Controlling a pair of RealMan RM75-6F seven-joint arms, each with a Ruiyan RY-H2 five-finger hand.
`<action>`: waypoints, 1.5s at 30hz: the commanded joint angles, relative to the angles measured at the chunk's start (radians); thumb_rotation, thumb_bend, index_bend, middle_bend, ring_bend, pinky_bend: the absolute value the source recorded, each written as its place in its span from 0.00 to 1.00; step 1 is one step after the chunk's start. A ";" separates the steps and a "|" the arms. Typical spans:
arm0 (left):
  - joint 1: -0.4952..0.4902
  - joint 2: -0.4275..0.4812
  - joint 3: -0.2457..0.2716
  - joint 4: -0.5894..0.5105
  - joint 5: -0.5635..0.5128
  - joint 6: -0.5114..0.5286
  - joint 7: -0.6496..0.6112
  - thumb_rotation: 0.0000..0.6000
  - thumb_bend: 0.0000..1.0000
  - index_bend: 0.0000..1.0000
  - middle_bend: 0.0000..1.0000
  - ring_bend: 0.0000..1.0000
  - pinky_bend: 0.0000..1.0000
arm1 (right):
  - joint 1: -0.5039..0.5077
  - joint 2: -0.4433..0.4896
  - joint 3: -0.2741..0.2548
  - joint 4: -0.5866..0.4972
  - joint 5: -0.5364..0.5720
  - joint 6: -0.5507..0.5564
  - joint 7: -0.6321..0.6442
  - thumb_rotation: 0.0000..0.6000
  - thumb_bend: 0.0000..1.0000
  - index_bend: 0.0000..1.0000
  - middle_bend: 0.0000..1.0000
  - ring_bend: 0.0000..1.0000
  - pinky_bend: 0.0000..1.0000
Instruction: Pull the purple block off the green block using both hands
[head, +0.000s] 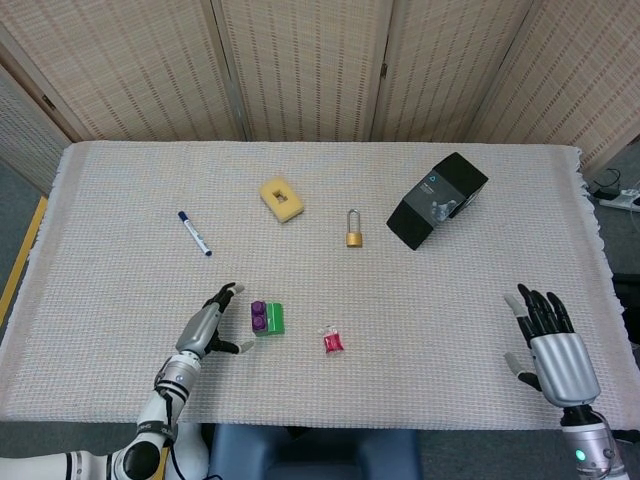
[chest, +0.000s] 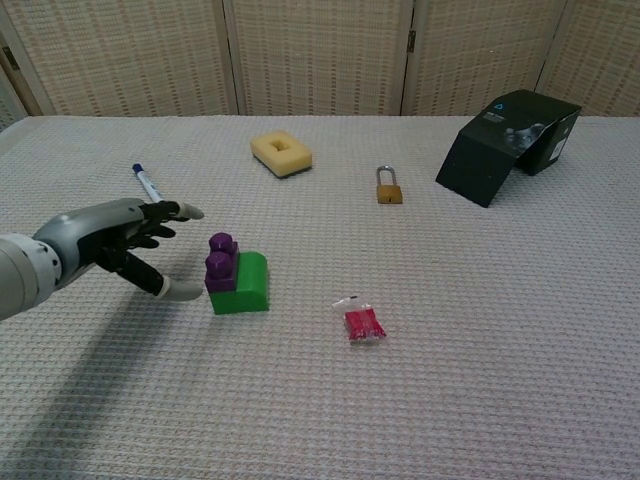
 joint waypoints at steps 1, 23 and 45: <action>-0.009 -0.009 0.001 0.013 -0.009 -0.008 -0.002 1.00 0.26 0.16 0.00 0.00 0.00 | 0.000 0.002 0.000 0.000 0.001 -0.001 0.004 1.00 0.33 0.00 0.00 0.00 0.00; -0.047 -0.079 0.006 0.105 -0.013 -0.009 -0.011 1.00 0.27 0.24 0.00 0.00 0.00 | 0.002 0.011 -0.001 0.000 -0.003 -0.009 0.025 1.00 0.33 0.00 0.00 0.00 0.00; -0.055 -0.134 -0.010 0.200 0.029 -0.048 -0.078 1.00 0.27 0.31 0.00 0.00 0.00 | 0.005 0.016 0.001 0.001 0.001 -0.014 0.035 1.00 0.33 0.00 0.00 0.00 0.00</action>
